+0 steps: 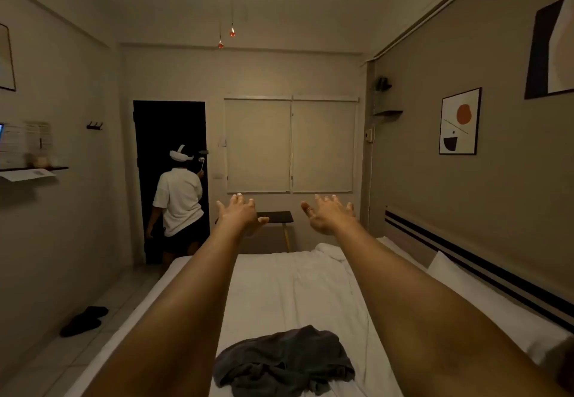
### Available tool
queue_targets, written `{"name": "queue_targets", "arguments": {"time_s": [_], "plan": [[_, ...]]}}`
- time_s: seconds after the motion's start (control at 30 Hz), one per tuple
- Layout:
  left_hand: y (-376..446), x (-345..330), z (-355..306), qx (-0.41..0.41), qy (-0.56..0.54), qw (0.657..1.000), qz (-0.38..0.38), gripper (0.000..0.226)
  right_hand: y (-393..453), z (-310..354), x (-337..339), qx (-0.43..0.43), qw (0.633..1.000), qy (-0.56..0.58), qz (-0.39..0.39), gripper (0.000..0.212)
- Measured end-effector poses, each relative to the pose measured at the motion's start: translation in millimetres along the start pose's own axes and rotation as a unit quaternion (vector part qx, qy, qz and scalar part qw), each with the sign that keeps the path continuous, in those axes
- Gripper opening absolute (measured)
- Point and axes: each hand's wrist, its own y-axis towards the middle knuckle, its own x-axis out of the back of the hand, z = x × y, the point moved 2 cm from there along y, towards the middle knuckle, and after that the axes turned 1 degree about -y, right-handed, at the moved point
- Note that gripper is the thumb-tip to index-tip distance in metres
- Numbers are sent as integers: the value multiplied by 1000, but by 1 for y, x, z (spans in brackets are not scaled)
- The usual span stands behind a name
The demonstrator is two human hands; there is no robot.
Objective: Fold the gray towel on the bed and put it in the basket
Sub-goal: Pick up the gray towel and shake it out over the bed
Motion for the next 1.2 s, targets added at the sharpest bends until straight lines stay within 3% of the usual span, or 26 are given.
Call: {"name": "queue_targets", "arguments": {"time_s": [0.67, 1.2], "plan": [[34, -144, 37, -6, 55, 987, 150, 72, 19, -8, -161, -28, 990, -42, 131, 69], [172, -244, 12, 18, 61, 981, 185, 69, 177, -74, -278, -4, 982, -34, 186, 67]]}}
